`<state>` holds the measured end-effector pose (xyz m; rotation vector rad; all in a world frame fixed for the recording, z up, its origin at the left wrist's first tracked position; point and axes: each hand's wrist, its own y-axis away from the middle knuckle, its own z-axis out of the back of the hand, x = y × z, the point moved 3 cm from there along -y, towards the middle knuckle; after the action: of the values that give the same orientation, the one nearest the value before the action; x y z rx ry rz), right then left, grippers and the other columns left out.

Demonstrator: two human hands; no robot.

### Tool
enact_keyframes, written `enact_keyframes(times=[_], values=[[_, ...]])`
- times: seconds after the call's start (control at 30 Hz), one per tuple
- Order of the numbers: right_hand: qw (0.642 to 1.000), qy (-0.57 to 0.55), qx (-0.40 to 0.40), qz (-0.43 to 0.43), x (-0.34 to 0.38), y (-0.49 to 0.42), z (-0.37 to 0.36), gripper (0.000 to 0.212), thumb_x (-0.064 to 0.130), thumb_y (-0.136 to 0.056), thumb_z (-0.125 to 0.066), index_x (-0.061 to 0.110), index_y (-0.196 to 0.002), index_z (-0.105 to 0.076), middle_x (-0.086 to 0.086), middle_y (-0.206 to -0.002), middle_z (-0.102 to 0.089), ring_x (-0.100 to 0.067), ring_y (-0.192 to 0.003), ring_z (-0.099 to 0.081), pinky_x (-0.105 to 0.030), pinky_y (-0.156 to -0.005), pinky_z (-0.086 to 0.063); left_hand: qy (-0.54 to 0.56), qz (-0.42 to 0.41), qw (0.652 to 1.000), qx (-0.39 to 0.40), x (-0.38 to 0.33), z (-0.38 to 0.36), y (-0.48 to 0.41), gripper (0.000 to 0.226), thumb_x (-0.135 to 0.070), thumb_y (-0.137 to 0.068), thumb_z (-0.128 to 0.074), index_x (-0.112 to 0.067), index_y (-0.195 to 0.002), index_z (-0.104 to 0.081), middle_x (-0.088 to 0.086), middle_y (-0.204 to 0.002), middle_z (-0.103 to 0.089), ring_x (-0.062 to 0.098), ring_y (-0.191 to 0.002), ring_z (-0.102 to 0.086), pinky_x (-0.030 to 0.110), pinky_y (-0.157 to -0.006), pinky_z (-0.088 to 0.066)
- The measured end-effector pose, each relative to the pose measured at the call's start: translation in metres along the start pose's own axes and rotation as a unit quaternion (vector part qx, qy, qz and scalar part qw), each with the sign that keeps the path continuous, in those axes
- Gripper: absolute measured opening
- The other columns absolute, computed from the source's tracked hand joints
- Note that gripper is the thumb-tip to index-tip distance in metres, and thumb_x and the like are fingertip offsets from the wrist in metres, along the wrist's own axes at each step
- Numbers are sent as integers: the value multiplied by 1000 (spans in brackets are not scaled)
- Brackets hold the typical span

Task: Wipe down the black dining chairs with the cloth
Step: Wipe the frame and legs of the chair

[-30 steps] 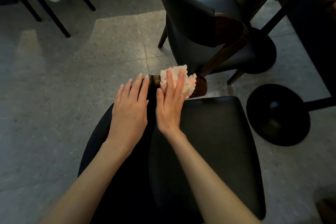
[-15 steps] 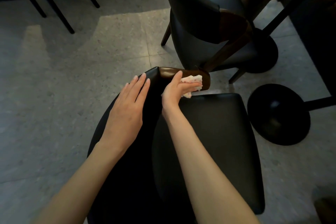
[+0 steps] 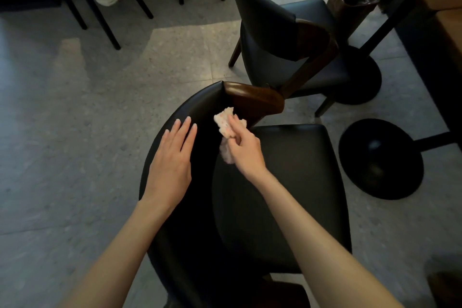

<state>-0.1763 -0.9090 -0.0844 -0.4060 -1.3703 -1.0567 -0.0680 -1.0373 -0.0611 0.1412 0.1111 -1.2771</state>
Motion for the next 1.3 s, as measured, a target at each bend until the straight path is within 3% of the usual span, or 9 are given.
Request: enact_keyframes(times=[0.13,0.3,0.43,0.53,0.63,0.73,0.97,1.1,1.3], values=[[998,-25,-22,-53,10,49,18,51,1,-100,-39,19,-147,-39,-27,-138,-47,-31,-106,-45,-38,-74,-43,19,8,1000,6,-3,4,26,75,3,-87,-58,-11,-151,-22,8,-160,-15,22,-148,-9,36,-120,-7],[998,26,-31,-45,5,116,14,48,6,-101,-37,27,-143,-46,-34,-119,-55,-31,-70,-58,-29,-48,-42,59,-12,998,10,-14,9,74,66,-9,-95,-52,-12,-152,-19,6,-161,-8,21,-149,-6,29,-118,4],[997,35,-30,-68,-15,177,1,44,11,-101,-38,32,-138,-51,-10,-66,-54,-13,-45,-45,-28,-43,-38,87,-48,995,25,-23,8,126,61,-15,-98,-48,-12,-152,-21,7,-161,-11,21,-149,-8,27,-115,10],[993,89,-44,-67,-31,225,-9,41,17,-100,-41,35,-134,-53,11,-71,-57,-11,-66,-53,-23,-57,-42,87,-61,994,36,-32,7,162,54,-23,-101,-41,-14,-151,-22,5,-161,-13,19,-149,-8,31,-116,12],[978,193,-32,-67,-54,275,-25,43,19,-101,-40,36,-138,-49,22,-120,-55,-13,-113,-41,-23,-91,-37,86,-63,993,54,-42,5,192,50,-28,-104,-33,-15,-151,-25,4,-161,-14,20,-149,-4,36,-117,12],[947,313,-52,-45,-71,316,-46,42,22,-102,-40,36,-141,-45,19,-146,-37,-9,-115,-26,-24,-98,-27,70,-76,992,71,-51,-1,214,48,-31,-104,-27,-16,-150,-27,3,-161,-14,21,-149,0,39,-116,14],[924,364,-115,-6,-96,317,-46,52,33,-88,-23,36,-133,-49,16,-129,-47,-10,-117,-38,-38,-115,-22,78,-84,992,55,-60,-8,225,45,-26,-103,-32,-12,-145,-38,7,-156,-28,25,-149,-7,40,-114,16],[943,305,-134,-7,-111,312,-27,35,25,-97,-37,26,-127,-55,8,-124,-52,-9,-109,-41,-30,-98,-40,61,-67,995,52,-62,-10,224,47,-30,-104,-28,-14,-146,-36,8,-157,-25,26,-149,-1,41,-113,19],[944,308,-118,27,-107,318,-41,45,30,-93,-24,28,-130,-50,7,-124,-49,-18,-119,-41,-36,-110,-24,26,-25,998,58,-78,-16,227,49,-34,-103,-25,-15,-146,-37,16,-158,-16,31,-148,6,50,-116,16]])
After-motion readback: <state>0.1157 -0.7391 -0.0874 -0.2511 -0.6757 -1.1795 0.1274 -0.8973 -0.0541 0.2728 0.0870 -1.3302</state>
